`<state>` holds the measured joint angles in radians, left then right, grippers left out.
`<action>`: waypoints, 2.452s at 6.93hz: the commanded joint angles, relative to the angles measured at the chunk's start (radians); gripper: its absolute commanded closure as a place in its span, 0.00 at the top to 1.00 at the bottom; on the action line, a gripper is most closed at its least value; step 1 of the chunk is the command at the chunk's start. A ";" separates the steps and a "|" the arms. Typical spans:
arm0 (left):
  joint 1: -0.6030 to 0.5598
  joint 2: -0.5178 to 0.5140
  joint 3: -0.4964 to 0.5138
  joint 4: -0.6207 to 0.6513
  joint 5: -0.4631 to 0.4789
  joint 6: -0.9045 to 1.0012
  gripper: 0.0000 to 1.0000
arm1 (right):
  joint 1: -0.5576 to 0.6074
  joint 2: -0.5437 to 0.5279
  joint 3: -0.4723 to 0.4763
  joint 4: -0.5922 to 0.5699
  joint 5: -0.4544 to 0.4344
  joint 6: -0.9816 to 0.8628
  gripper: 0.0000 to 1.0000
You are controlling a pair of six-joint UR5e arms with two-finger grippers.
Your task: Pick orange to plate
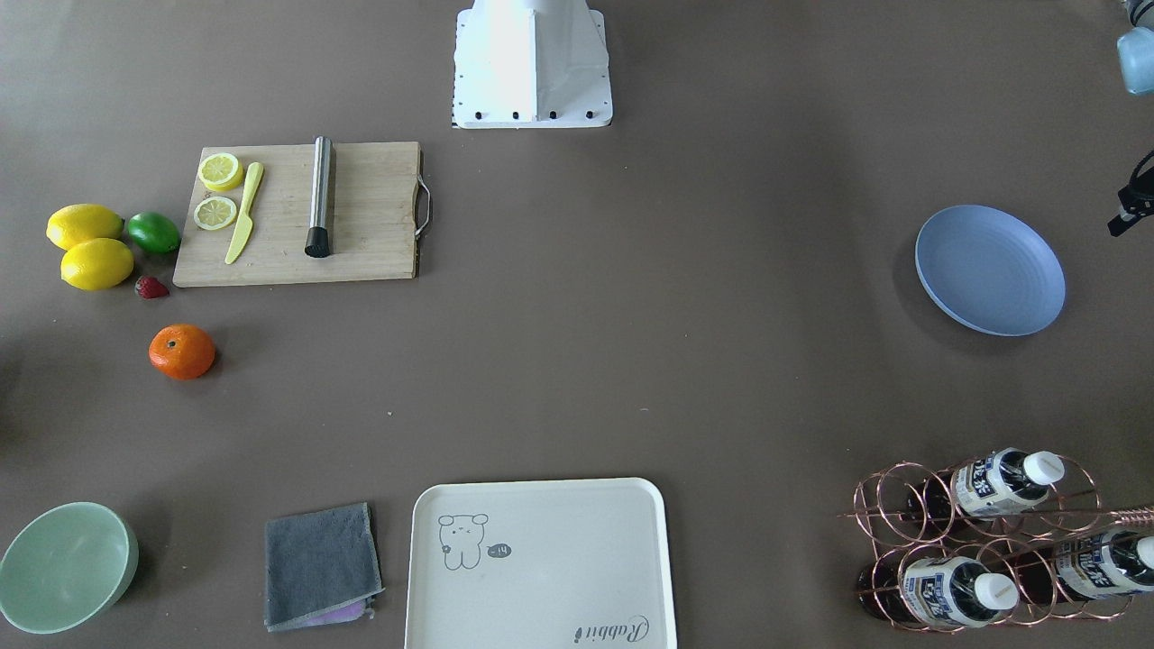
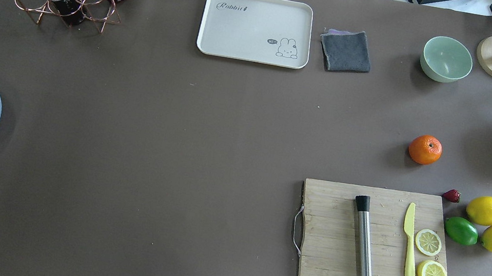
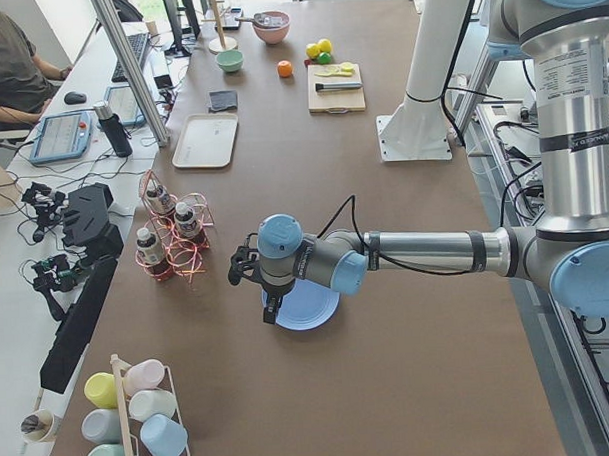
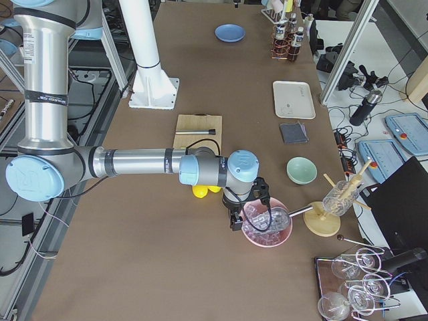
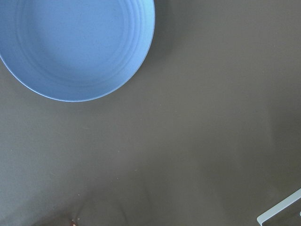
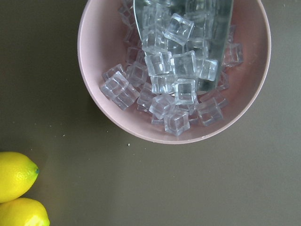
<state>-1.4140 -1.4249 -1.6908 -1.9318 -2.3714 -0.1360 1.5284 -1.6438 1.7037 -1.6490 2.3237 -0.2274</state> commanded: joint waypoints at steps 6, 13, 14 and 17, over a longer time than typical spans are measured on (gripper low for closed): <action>0.105 -0.044 0.225 -0.183 0.007 -0.011 0.97 | -0.014 -0.002 -0.013 0.000 0.003 0.008 1.00; 0.270 -0.091 0.390 -0.553 0.100 -0.286 0.00 | -0.019 -0.004 -0.013 0.003 0.003 0.008 1.00; 0.270 -0.091 0.390 -0.553 0.090 -0.287 0.00 | -0.020 -0.002 -0.012 0.003 0.020 0.011 1.00; 0.273 -0.103 0.233 -0.555 -0.055 -0.653 0.00 | -0.040 0.047 0.024 0.003 0.095 0.090 1.00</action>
<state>-1.1445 -1.5174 -1.3764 -2.4855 -2.3760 -0.5820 1.5024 -1.6288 1.7180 -1.6459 2.3777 -0.1892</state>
